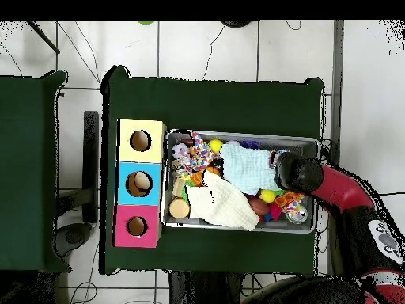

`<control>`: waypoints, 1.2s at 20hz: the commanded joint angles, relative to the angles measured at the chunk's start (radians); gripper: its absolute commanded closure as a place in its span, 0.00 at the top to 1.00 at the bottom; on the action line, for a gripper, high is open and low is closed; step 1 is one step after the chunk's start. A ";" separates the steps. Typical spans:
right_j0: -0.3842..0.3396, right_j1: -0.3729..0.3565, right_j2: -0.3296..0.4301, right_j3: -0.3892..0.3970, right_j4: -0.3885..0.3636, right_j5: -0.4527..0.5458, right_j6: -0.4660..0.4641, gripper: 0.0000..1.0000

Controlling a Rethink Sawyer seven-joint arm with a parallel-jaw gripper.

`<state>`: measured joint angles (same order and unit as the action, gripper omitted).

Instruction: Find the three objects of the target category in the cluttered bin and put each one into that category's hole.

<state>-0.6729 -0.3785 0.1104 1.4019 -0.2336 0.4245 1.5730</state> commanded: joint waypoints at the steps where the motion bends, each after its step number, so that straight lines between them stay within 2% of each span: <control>1: 0.042 0.012 0.073 0.206 0.014 0.175 0.046 1.00; 14: 0.046 -0.021 0.096 0.276 0.048 0.189 0.057 1.00; 22: 0.050 -0.036 0.110 0.320 0.042 0.155 0.042 1.00; 23: 0.047 -0.036 0.115 0.322 0.041 0.152 0.035 0.00; 24: 0.043 -0.037 0.120 0.326 0.040 0.149 0.030 0.00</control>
<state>-0.6585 -0.4769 0.1114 1.5410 -0.2057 0.4278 1.5730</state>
